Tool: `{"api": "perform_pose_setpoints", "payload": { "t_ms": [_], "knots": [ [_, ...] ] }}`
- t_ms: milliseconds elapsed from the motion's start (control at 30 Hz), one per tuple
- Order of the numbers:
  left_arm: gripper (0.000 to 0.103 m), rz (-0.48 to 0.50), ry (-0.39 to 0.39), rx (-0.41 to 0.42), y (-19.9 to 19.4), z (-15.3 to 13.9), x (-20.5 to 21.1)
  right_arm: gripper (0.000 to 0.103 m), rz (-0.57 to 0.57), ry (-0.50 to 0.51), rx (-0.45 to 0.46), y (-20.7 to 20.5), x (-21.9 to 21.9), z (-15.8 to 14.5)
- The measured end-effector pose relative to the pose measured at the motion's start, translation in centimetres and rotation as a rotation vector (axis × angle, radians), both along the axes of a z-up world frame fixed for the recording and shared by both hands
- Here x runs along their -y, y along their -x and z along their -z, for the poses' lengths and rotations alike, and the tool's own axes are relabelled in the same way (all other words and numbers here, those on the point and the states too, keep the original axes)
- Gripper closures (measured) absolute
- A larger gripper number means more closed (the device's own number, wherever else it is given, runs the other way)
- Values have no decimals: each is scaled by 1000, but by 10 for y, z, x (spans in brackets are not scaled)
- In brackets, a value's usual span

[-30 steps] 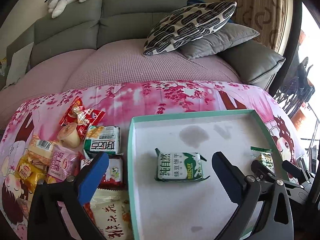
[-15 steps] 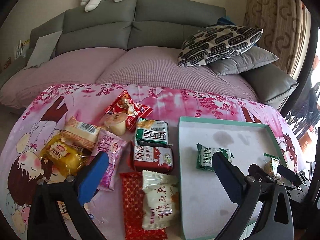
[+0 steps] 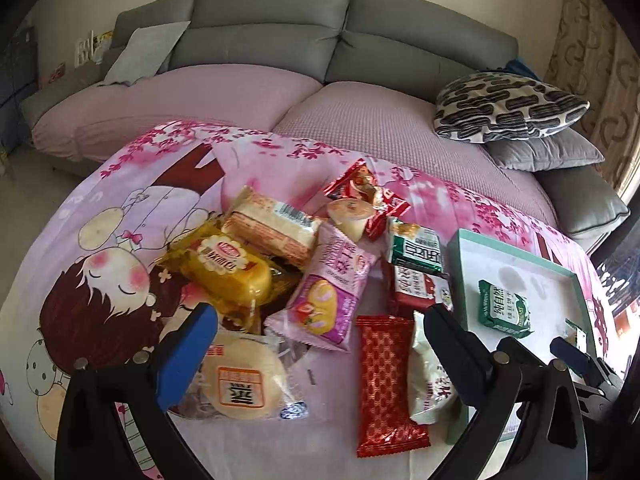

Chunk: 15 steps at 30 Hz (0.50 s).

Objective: Organize snacks
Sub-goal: 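Grasp the round bun bag with the left gripper while the right grasps the white bag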

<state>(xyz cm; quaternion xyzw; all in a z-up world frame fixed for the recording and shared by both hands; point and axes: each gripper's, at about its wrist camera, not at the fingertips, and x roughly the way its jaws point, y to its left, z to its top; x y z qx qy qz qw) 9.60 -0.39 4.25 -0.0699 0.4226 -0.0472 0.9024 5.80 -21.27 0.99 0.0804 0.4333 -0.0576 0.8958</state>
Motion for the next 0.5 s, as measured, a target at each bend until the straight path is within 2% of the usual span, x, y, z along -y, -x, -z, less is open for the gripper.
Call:
{"api": "perform_pose_setpoints", "payload": {
  "t_ms": [233,500],
  "knots": [
    [0,-70,12,-11,1,4,-40,0,-75,-4,-8,-6,-37,2],
    [0,-88,15,-11,7,11,-53,0,-143,10,-57,-7,-73,12]
  ]
}}
